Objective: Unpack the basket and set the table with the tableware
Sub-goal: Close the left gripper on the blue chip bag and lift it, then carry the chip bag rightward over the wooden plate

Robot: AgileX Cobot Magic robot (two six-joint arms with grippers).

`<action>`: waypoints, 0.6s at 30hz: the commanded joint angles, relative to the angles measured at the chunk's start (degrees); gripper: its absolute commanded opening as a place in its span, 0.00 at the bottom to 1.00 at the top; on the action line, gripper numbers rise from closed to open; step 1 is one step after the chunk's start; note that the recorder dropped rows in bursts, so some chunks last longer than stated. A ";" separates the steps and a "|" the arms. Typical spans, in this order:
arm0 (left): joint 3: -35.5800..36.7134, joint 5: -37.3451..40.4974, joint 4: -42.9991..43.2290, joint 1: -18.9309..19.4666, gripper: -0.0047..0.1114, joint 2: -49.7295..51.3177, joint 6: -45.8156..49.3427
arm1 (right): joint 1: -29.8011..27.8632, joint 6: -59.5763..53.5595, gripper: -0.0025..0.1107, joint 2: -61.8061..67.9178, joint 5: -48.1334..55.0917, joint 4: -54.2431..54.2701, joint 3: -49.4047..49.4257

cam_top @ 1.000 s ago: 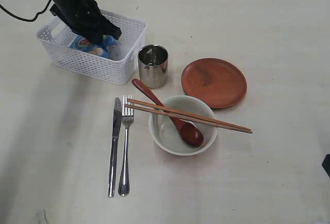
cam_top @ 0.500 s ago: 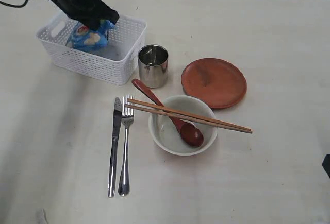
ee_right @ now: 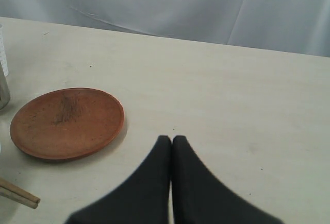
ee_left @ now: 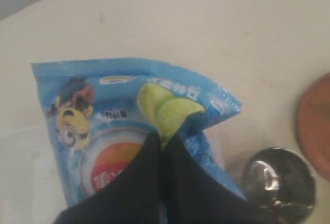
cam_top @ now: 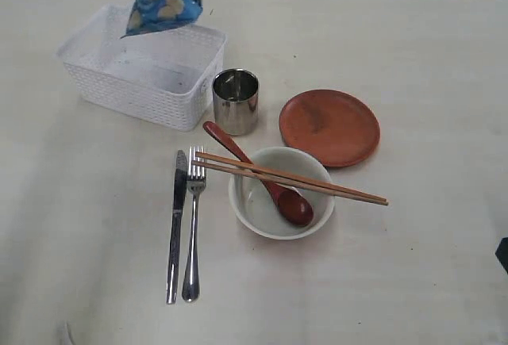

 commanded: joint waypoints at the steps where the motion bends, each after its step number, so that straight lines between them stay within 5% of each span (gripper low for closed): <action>1: -0.13 -4.59 -0.91 -6.73 0.04 -0.89 0.29 | -0.37 -0.08 0.03 -0.25 -0.25 -0.73 0.10; 18: -0.13 -19.67 0.87 -25.20 0.04 4.93 0.55 | -0.37 -0.08 0.03 -0.25 -0.25 -0.73 0.10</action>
